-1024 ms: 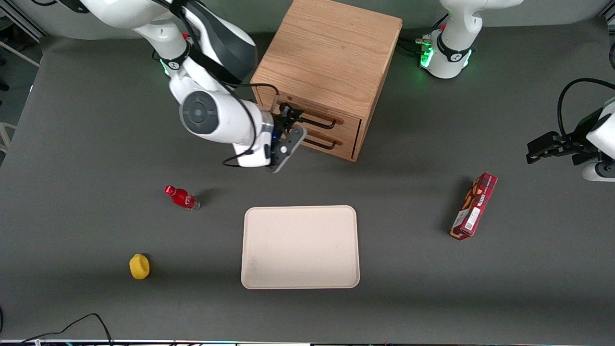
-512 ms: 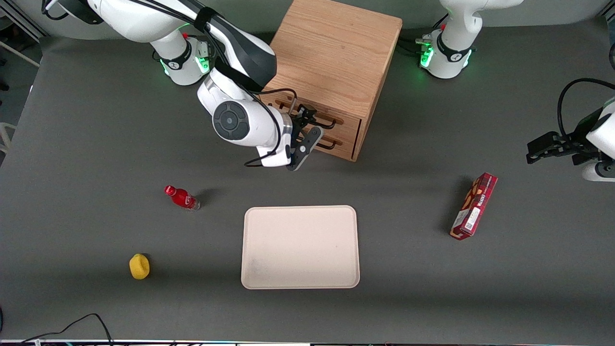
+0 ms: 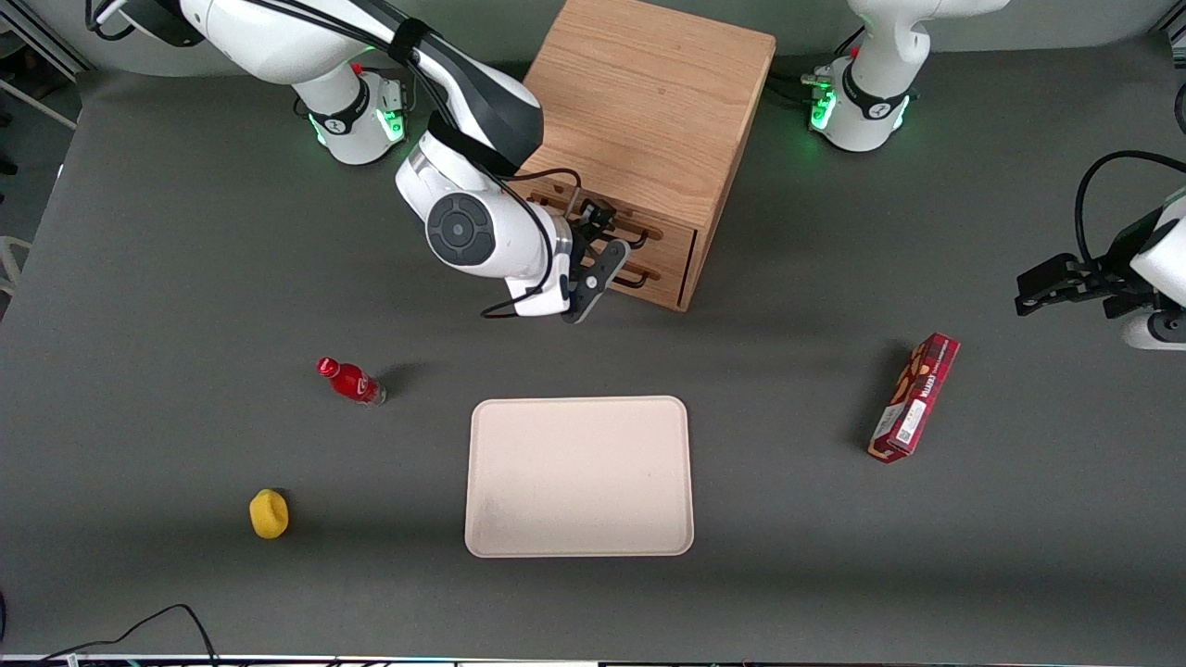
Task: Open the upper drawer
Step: 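Pull the upper drawer outward from the cabinet with the right gripper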
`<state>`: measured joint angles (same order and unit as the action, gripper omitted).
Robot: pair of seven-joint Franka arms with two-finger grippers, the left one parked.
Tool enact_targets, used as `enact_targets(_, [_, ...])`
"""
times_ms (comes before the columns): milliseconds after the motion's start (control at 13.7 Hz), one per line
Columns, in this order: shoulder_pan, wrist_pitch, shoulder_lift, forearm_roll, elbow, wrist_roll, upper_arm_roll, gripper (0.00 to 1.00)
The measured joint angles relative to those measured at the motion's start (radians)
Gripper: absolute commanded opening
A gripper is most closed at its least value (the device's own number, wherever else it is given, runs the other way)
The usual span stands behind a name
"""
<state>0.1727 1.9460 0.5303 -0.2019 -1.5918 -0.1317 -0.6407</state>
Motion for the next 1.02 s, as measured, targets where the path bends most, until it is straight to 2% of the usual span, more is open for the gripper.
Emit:
enact_targets(439, [-0.011, 0.012, 0.018, 0.036, 0.024, -0.021, 0.016, 1.0])
enact_targets(732, [-0.033, 0.011, 0.07, 0.041, 0.111, -0.048, 0.073, 1.0])
enact_targets(1024, [-0.034, -0.062, 0.137, 0.047, 0.222, -0.049, 0.109, 1.0])
